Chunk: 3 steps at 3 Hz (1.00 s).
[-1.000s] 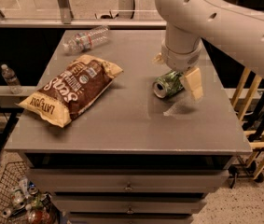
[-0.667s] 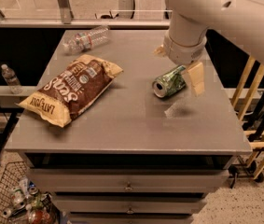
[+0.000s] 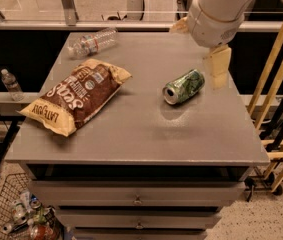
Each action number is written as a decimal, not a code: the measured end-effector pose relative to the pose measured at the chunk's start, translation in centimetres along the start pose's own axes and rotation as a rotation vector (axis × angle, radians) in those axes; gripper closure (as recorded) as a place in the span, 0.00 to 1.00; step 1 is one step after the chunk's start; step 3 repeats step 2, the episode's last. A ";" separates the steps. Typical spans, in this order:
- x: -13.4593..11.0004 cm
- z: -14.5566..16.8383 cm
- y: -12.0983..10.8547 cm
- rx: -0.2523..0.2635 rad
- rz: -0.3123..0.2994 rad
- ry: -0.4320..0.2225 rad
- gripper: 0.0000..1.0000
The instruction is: Knock green can over
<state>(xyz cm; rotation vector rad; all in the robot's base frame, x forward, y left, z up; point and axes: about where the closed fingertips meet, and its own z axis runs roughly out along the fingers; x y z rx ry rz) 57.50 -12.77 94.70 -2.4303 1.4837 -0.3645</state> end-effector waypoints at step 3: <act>1.6 -1.2 1.5 0.018 0.158 -0.060 0.00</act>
Offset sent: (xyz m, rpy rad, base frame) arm -0.0080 -0.0208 0.0060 0.0938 0.0206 -0.1098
